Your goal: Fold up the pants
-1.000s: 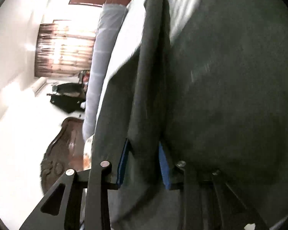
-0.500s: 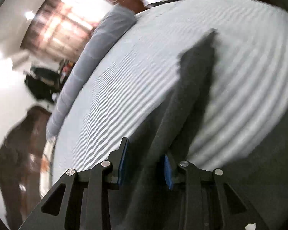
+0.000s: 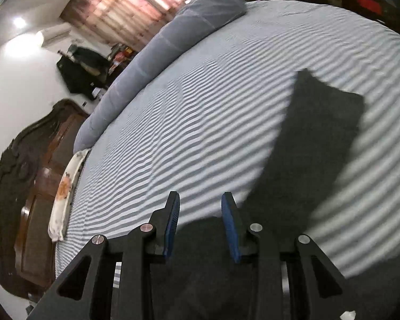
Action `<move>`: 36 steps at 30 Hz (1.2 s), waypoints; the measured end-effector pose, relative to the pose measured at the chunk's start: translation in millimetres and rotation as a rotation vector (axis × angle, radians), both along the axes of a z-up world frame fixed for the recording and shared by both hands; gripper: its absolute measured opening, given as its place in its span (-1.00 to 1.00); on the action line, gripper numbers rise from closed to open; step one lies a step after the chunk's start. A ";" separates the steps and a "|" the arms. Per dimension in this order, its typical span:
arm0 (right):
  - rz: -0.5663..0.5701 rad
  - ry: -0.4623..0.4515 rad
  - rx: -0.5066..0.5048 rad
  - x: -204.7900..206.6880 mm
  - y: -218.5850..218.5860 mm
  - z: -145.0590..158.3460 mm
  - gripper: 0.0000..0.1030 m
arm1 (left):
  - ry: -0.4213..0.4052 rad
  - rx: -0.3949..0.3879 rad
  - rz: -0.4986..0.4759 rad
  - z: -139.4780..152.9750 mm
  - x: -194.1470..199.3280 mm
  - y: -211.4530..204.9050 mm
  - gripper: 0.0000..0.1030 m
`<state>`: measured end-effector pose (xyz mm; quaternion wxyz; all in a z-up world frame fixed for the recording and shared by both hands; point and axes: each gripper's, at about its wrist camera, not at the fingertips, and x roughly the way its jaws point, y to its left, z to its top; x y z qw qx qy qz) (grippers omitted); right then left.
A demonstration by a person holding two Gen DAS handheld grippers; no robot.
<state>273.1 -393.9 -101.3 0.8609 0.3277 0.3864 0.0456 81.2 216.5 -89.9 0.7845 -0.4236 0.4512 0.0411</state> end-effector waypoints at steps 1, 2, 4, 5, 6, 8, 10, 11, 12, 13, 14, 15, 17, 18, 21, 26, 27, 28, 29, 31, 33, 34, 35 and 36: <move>-0.021 -0.002 0.001 -9.0 -10.0 -2.0 -0.38 | 0.000 -0.002 -0.001 -0.8 0.2 -0.1 -0.75; -0.041 0.005 -0.009 -18.1 -19.6 -4.7 -0.38 | -0.001 -0.003 -0.001 -1.2 1.0 -0.5 -0.75; -0.071 0.029 -0.033 -23.1 -35.6 -10.1 -0.38 | -0.002 0.004 -0.005 -2.3 1.1 -1.9 -0.75; -0.076 0.047 -0.040 -25.8 -40.2 -15.0 -0.38 | -0.001 0.009 -0.007 -2.7 1.6 -2.8 -0.75; -0.085 0.071 -0.047 -26.4 -44.7 -19.2 -0.38 | 0.001 0.011 -0.008 -3.0 3.0 -3.4 -0.75; -0.085 0.080 -0.025 -26.0 -50.2 -27.2 -0.39 | 0.005 0.014 -0.006 -4.9 3.3 -3.4 -0.75; -0.093 0.087 -0.022 -19.5 -50.1 -32.6 -0.42 | 0.013 0.016 -0.006 -6.0 4.1 -4.6 -0.75; -0.095 0.083 -0.022 -15.5 -49.1 -33.8 -0.46 | 0.015 0.016 -0.005 -6.6 4.3 -4.8 -0.75; -0.099 0.079 -0.026 -11.0 -48.2 -34.2 -0.47 | 0.018 0.018 -0.005 -7.2 4.3 -4.8 -0.75; -0.110 0.079 -0.039 -6.6 -47.2 -33.6 -0.48 | 0.021 0.019 -0.005 -7.1 5.0 -5.6 -0.75; -0.117 0.079 -0.050 -3.9 -47.6 -33.4 -0.53 | 0.022 0.021 -0.006 -7.1 5.6 -5.9 -0.74; -0.125 0.076 -0.064 0.0 -47.8 -31.6 -0.55 | 0.024 0.023 -0.006 -7.5 6.4 -6.4 -0.74; -0.142 0.065 -0.083 4.5 -50.7 -26.6 -0.65 | 0.023 0.025 -0.007 -7.3 8.6 -7.9 -0.74; -0.144 0.061 -0.089 6.7 -52.3 -24.0 -0.68 | 0.023 0.027 -0.009 -7.3 9.2 -8.1 -0.75; -0.151 0.055 -0.121 10.3 -55.3 -16.4 -0.71 | 0.022 0.031 -0.012 -8.6 11.2 -8.5 -0.75; -0.122 0.049 -0.183 17.9 -44.2 -5.9 -0.73 | 0.027 0.028 -0.014 -12.6 13.2 -7.4 -0.74; -0.096 0.052 -0.160 22.3 -43.0 -7.8 -0.73 | 0.027 0.034 -0.017 -13.0 14.2 -8.0 -0.74; -0.089 0.080 -0.154 26.8 -42.4 -12.3 -0.71 | 0.028 0.040 -0.021 -13.3 13.9 -7.7 -0.74; -0.087 0.110 -0.160 31.5 -42.7 -18.1 -0.70 | 0.028 0.043 -0.023 -13.6 14.8 -7.5 -0.74; -0.081 0.143 -0.175 38.3 -43.2 -26.7 -0.75 | 0.031 0.039 -0.019 -13.6 14.9 -7.8 -0.74; -0.081 0.146 -0.176 39.0 -42.9 -26.7 -0.89 | 0.034 0.044 -0.025 -12.7 16.0 -9.0 -0.74; -0.089 0.133 -0.176 35.6 -42.6 -22.1 -0.91 | 0.038 0.049 -0.029 -12.1 16.9 -9.7 -0.74; -0.097 0.118 -0.179 31.2 -42.2 -16.0 -0.92 | 0.042 0.051 -0.031 -11.5 17.8 -10.1 -0.74; -0.105 0.102 -0.188 25.6 -41.6 -7.9 -0.92 | 0.044 0.054 -0.033 -10.7 18.6 -10.1 -0.74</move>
